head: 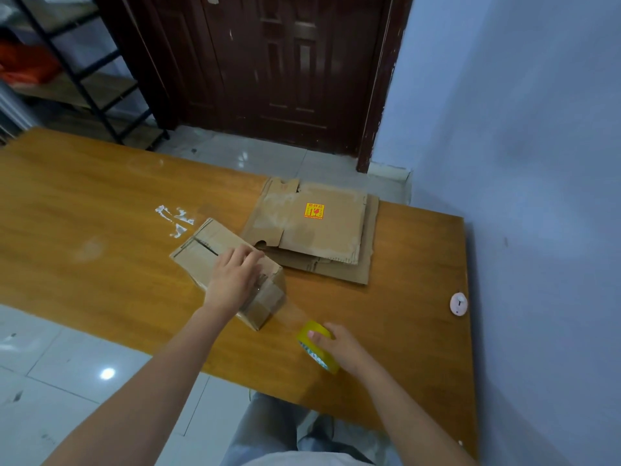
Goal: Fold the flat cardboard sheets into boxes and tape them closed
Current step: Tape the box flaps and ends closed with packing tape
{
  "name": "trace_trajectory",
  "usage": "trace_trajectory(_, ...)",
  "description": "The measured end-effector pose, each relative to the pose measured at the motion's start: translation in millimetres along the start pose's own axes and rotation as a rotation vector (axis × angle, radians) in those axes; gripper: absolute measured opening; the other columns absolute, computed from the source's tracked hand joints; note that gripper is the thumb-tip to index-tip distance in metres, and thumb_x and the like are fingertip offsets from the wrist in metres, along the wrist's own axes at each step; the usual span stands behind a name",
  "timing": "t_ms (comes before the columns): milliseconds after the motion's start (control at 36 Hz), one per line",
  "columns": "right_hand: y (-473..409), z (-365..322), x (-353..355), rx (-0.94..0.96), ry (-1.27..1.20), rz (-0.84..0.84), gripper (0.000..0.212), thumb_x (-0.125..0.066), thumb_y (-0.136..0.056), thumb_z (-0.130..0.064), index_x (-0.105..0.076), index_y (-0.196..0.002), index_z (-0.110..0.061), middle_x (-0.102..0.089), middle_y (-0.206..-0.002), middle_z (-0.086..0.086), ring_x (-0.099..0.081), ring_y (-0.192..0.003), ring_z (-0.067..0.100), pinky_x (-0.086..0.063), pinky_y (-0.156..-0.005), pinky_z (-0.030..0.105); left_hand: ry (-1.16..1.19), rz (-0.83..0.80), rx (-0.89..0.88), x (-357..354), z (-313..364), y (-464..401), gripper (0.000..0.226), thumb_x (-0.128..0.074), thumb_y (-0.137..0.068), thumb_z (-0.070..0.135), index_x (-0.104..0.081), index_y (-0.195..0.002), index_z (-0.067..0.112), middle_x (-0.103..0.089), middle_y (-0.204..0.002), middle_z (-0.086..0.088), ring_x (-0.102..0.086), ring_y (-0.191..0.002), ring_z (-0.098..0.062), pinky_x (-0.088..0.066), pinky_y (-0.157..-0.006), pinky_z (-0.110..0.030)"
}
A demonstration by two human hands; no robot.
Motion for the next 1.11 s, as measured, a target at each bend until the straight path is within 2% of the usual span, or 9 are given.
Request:
trace_trajectory(139, -2.4, -2.9, 1.0, 0.002, 0.032, -0.003, 0.058, -0.048, -0.094, -0.045, -0.040, -0.139, -0.009, -0.048, -0.132, 0.005, -0.048, -0.121, 0.022, -0.039, -0.098, 0.030, 0.064, 0.052, 0.100, 15.4, 17.8, 22.3, 0.018, -0.050, -0.093, 0.021, -0.061, -0.090, 0.007, -0.056, -0.084, -0.006, -0.056, -0.076, -0.026, -0.042, -0.059, -0.028)
trace_trajectory(278, -5.6, -4.8, 0.2, 0.001, 0.040, 0.035, 0.064, -0.044, -0.090, -0.058, -0.046, -0.135, -0.013, -0.050, -0.135, 0.005, -0.046, -0.125, 0.020, -0.034, -0.102, 0.033, -0.133, -0.170, 0.210, -21.0, 49.3, 55.3, 0.059, -0.051, -0.084, 0.056, -0.062, -0.112, 0.005, -0.060, -0.112, -0.011, -0.056, -0.106, -0.030, -0.049, -0.087, -0.042)
trace_trajectory(333, -8.8, -0.9, 0.8, 0.020, 0.081, 0.050, 0.072, -0.031, -0.077, -0.081, -0.057, -0.113, -0.025, -0.054, -0.102, -0.008, -0.052, -0.098, 0.011, -0.037, -0.088, 0.033, -0.169, -0.255, 0.262, -38.8, 50.5, 67.2, 0.084, -0.036, -0.080, 0.069, -0.054, -0.124, 0.000, -0.054, -0.126, -0.015, -0.043, -0.121, -0.032, -0.038, -0.102, -0.044)
trace_trajectory(389, -15.5, 7.0, 2.2, 0.035, 0.119, 0.064, 0.059, -0.029, -0.085, -0.071, -0.057, -0.100, -0.022, -0.049, -0.086, -0.009, -0.048, -0.087, 0.013, -0.038, -0.078, 0.034, -0.180, -0.319, 0.282, -52.5, 51.0, 75.5, 0.101, -0.029, -0.075, 0.077, -0.047, -0.132, -0.004, -0.046, -0.135, -0.021, -0.032, -0.130, -0.034, -0.018, -0.112, -0.045)
trace_trajectory(444, -13.5, 8.2, 5.3, 0.039, 0.137, 0.087, 0.042, -0.028, -0.093, -0.059, -0.053, -0.097, -0.025, -0.052, -0.093, -0.005, -0.049, -0.090, 0.014, -0.041, -0.081, 0.034, -0.174, -0.357, 0.303, -59.4, 53.6, 79.7, 0.109, -0.026, -0.071, 0.081, -0.042, -0.136, -0.005, -0.040, -0.140, -0.023, -0.026, -0.135, -0.037, -0.006, -0.114, -0.046)
trace_trajectory(583, -7.0, 15.6, 12.4, 0.040, 0.133, 0.089, 0.069, -0.020, -0.081, -0.077, -0.058, -0.113, -0.030, -0.055, -0.121, 0.003, -0.049, -0.114, 0.019, -0.038, -0.092, 0.032, -0.132, -0.333, 0.375, -60.6, 50.4, 80.6, 0.121, -0.018, -0.067, 0.088, -0.022, -0.145, -0.004, -0.025, -0.151, -0.022, -0.016, -0.141, -0.035, 0.004, -0.116, -0.041)
trace_trajectory(694, -1.1, 27.6, 91.4, 0.018, 0.173, 0.414, 0.042, -0.037, -0.099, -0.041, -0.052, -0.125, -0.012, -0.046, -0.133, 0.010, -0.041, -0.127, 0.026, -0.035, -0.100, 0.034, -0.075, -0.322, 0.424, -60.0, 41.9, 80.4, 0.126, -0.026, -0.061, 0.088, -0.012, -0.147, -0.004, -0.020, -0.153, -0.024, -0.011, -0.142, -0.034, 0.005, -0.115, -0.037)
trace_trajectory(861, 36.7, 86.0, 235.1, -0.276, 0.104, 0.964, 0.054, -0.047, -0.097, -0.030, -0.035, -0.136, 0.004, -0.031, -0.142, 0.021, -0.035, -0.128, 0.037, -0.038, -0.098, 0.042, -0.065, -0.356, 0.453, -66.4, 38.2, 81.4, 0.130, -0.023, -0.059, 0.092, -0.010, -0.148, -0.002, -0.016, -0.154, -0.022, -0.006, -0.143, -0.030, 0.010, -0.115, -0.034)
trace_trajectory(1111, 13.9, 140.1, 276.9, -0.495, 0.253, 0.908, 0.047, -0.042, -0.098, -0.032, -0.051, -0.121, 0.007, -0.045, -0.126, 0.028, -0.046, -0.114, 0.043, -0.042, -0.090, 0.046, -0.157, -0.412, 0.463, -64.7, 38.4, 80.5, 0.135, -0.020, -0.055, 0.094, -0.004, -0.148, -0.002, -0.008, -0.157, -0.019, 0.003, -0.143, -0.027, 0.017, -0.113, -0.033)
Point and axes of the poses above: each hand's wrist, its own y-axis away from the middle knuckle, its own x-axis out of the back of the hand, z = x × y, the point moved 10 cm from there along -y, towards the middle knuckle
